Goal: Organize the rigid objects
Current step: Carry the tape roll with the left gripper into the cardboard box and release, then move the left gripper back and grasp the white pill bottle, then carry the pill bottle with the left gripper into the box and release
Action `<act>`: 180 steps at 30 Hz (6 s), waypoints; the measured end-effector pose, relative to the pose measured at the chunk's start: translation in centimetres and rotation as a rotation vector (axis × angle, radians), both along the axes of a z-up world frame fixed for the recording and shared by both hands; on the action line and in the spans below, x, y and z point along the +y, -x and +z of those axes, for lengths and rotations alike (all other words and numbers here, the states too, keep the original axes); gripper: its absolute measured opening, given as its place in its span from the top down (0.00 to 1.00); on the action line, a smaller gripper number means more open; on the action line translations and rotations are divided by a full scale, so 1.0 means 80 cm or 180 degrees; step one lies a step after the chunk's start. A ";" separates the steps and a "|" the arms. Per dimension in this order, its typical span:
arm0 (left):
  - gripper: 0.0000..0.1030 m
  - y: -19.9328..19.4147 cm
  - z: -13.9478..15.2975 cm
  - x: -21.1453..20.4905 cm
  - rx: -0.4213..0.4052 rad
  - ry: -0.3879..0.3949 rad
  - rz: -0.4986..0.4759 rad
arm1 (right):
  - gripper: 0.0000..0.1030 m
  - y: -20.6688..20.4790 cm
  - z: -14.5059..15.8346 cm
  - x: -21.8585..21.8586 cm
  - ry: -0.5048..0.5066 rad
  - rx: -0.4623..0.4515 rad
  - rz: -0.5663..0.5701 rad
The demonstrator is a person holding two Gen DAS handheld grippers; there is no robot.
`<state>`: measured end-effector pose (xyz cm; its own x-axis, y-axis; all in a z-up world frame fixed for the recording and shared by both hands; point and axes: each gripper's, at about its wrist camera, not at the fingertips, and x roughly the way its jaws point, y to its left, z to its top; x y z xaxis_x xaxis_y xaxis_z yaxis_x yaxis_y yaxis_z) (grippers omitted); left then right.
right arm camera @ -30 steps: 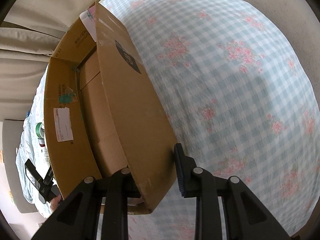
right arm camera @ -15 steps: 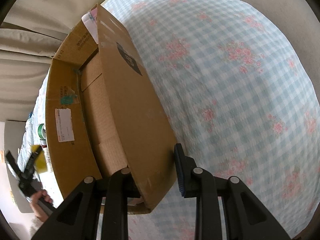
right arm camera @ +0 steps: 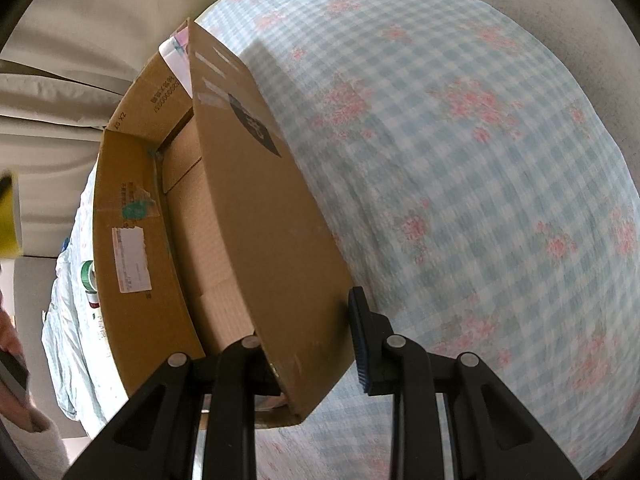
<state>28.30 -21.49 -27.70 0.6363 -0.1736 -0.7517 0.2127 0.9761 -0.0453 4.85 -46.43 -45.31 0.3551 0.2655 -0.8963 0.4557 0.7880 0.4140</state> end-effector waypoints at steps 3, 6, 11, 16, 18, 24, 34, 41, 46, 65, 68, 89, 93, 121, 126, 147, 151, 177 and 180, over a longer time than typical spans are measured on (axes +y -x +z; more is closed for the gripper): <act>0.04 -0.008 -0.014 -0.046 0.0108 0.0059 -0.0188 | 0.77 0.002 0.001 0.002 0.0015 -0.0015 -0.0003; 0.04 -0.015 -0.037 -0.084 0.0294 0.0072 -0.0317 | 0.77 0.004 0.001 0.004 0.0031 -0.0022 -0.0013; 0.04 -0.023 -0.089 -0.126 0.0626 -0.0004 -0.0447 | 0.77 0.006 0.001 0.011 0.0040 -0.0035 -0.0011; 0.04 -0.021 -0.137 -0.135 0.0869 -0.0123 -0.0478 | 0.77 0.005 0.000 0.014 0.0025 -0.0042 -0.0012; 0.04 -0.017 -0.146 -0.135 0.0918 -0.0145 -0.0476 | 0.77 0.004 -0.001 0.017 0.0022 -0.0041 -0.0003; 0.03 -0.014 -0.144 -0.140 0.0869 -0.0233 -0.0486 | 0.77 -0.002 -0.002 0.030 0.0036 -0.0043 0.0029; 0.00 -0.010 -0.116 -0.132 0.0778 -0.0182 -0.0557 | 0.74 -0.003 -0.009 0.030 -0.0013 -0.0063 0.0000; 0.00 0.002 -0.091 -0.094 0.0755 -0.0024 -0.0467 | 0.74 0.000 -0.006 0.028 -0.0037 -0.0057 0.0005; 0.00 0.019 -0.080 -0.033 0.0722 0.0048 -0.0249 | 0.74 0.000 -0.003 0.025 -0.0077 -0.0052 -0.0024; 0.00 0.126 -0.173 0.302 0.1052 -0.0201 0.1127 | 0.64 0.016 -0.009 -0.022 -0.0539 -0.0235 -0.0062; 0.00 0.119 -0.185 0.340 0.1079 -0.0202 0.1187 | 0.63 0.019 -0.009 -0.027 -0.0567 -0.0247 -0.0054; 0.43 0.023 -0.281 0.429 0.1519 -0.0235 0.0638 | 0.59 0.032 -0.001 -0.032 -0.0627 -0.0249 -0.0310; 0.55 0.025 -0.275 0.415 0.1442 -0.0311 0.0502 | 0.61 0.033 0.002 -0.026 -0.0518 -0.0254 -0.0328; 0.55 0.023 -0.043 0.286 0.0754 -0.0098 0.0200 | 0.66 0.023 0.001 -0.013 -0.0363 -0.0175 -0.0138; 0.55 -0.005 0.010 0.188 0.0595 0.0072 -0.0048 | 0.66 0.021 0.000 -0.016 -0.0379 -0.0159 -0.0057; 0.55 -0.050 -0.095 -0.164 0.1047 0.0133 -0.0805 | 0.66 0.013 -0.001 -0.017 -0.0396 -0.0116 0.0128; 0.55 -0.050 -0.139 -0.167 0.1263 0.0033 -0.0758 | 0.66 0.012 -0.001 -0.016 -0.0393 -0.0110 0.0137; 0.00 -0.005 -0.106 -0.127 0.1244 -0.0099 -0.0757 | 0.68 0.010 -0.002 -0.017 -0.0370 -0.0092 0.0184; 0.00 -0.002 -0.091 -0.110 0.1196 -0.0078 -0.0734 | 0.68 0.010 -0.002 -0.017 -0.0378 -0.0092 0.0181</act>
